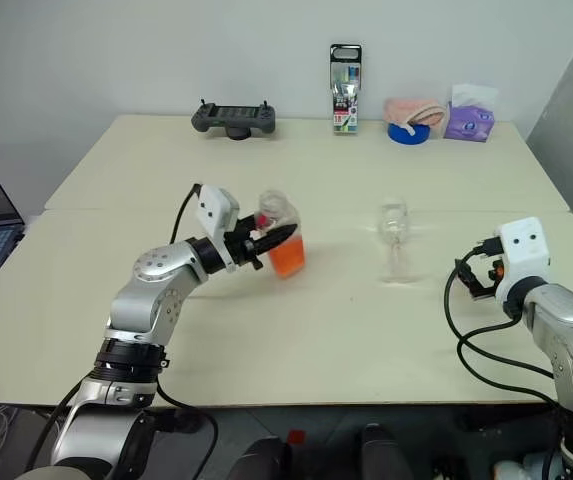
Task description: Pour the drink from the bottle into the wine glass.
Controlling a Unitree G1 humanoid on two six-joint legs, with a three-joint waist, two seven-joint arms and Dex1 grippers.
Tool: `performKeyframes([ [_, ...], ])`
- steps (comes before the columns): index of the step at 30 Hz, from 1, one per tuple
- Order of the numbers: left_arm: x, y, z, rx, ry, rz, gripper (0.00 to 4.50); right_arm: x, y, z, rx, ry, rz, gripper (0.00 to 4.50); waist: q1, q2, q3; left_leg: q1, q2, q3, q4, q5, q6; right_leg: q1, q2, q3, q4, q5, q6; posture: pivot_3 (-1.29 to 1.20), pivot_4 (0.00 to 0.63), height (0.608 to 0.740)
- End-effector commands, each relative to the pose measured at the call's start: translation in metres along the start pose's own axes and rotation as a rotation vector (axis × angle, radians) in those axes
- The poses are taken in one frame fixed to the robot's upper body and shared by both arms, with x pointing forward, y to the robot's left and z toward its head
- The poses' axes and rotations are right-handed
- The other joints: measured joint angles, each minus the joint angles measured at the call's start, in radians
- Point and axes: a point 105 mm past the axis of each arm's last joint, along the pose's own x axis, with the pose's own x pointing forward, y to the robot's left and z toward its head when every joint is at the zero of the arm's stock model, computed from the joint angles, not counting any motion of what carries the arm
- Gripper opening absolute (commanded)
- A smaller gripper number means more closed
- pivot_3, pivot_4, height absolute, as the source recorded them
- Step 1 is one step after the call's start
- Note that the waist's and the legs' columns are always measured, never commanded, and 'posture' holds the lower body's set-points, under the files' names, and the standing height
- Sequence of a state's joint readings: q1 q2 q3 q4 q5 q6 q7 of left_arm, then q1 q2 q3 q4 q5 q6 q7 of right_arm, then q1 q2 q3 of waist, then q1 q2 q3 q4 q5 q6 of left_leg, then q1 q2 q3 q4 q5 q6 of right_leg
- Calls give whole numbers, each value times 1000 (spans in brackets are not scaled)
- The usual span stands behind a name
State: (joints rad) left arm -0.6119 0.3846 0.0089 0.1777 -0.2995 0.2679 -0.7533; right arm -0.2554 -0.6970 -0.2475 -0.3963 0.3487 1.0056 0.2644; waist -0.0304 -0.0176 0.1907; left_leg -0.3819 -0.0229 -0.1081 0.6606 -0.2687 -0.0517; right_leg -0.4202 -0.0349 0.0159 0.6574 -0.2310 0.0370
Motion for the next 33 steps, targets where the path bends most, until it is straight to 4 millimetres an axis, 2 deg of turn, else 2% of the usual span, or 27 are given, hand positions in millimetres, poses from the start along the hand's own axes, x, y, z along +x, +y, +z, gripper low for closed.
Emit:
performKeyframes([
  [1,-3,12,26,77,-75,36,1682,5,-23,-29,-29,114,-111,4500,2,0,0,0,0,0,0,0,0,0,0,0,0,0,0,0,150,740],
  [2,-3,12,26,80,-75,35,1682,6,-26,-37,-38,138,-127,4500,5,0,0,0,0,0,0,0,0,0,0,0,-1,0,0,0,150,740],
  [4,-3,12,27,86,-76,35,1682,8,-27,-40,-64,125,-127,4500,9,0,0,-1,-1,0,0,0,0,0,-1,0,-1,0,0,0,150,740],
  [8,-9,28,32,98,-86,102,1682,7,-19,27,-12,-132,-89,4500,-6,1,1,-1,0,2,0,0,0,-1,-1,2,-1,0,1,0,150,740],
  [10,-14,44,32,116,-75,176,1682,1,0,67,-32,-259,21,4500,-10,1,1,0,0,3,1,0,0,-1,-1,2,1,1,1,0,150,740],
  [12,-23,66,33,120,-70,288,1682,-7,38,98,-12,-331,240,4500,-14,1,1,2,1,2,0,0,0,-1,1,2,2,2,1,0,150,740],
  [13,-26,72,33,121,-70,322,1682,-11,50,104,-9,-339,313,4500,-14,1,1,2,2,1,0,0,0,-1,3,1,3,2,1,0,150,740],
  [15,-38,94,32,127,-59,453,1682,-33,116,113,-109,-362,667,4500,-13,0,0,2,4,-2,0,0,0,0,5,-1,2,2,1,0,150,740],
  [16,-44,102,31,130,-54,505,1681,-47,144,113,-151,-369,826,4500,-13,0,0,2,6,-3,0,0,0,0,6,-2,2,2,1,0,150,740],
  [17,-50,110,30,133,-47,557,1681,-55,163,117,-171,-401,926,4500,-13,0,0,2,7,-3,0,0,0,-1,7,-2,1,2,1,0,150,740],
  [18,-57,120,29,126,-48,618,1681,-50,182,129,-138,-454,951,4500,-13,0,0,1,8,-3,-1,0,0,-1,8,-2,1,2,1,0,150,740],
  [20,-66,131,26,118,-49,689,1681,-45,209,138,-142,-497,986,4500,-19,1,0,1,9,-1,0,0,0,-2,9,-1,1,2,1,0,150,740],
  [25,-72,138,20,85,-62,717,1681,-39,237,141,-152,-520,1019,4500,6,-2,-1,-1,6,-2,1,0,-1,-3,6,-2,1,5,-4,0,150,740],
  [28,-76,140,14,39,-83,714,1681,-31,242,143,-151,-528,982,4500,7,-2,-1,-2,1,-2,1,0,-1,-3,0,-2,1,5,-4,0,150,740],
  [33,-77,135,1,-18,-85,673,1681,-29,243,139,-157,-524,963,4500,4,-2,-1,-2,-1,-2,0,0,-1,-3,-2,-2,0,5,-4,0,150,740],
])
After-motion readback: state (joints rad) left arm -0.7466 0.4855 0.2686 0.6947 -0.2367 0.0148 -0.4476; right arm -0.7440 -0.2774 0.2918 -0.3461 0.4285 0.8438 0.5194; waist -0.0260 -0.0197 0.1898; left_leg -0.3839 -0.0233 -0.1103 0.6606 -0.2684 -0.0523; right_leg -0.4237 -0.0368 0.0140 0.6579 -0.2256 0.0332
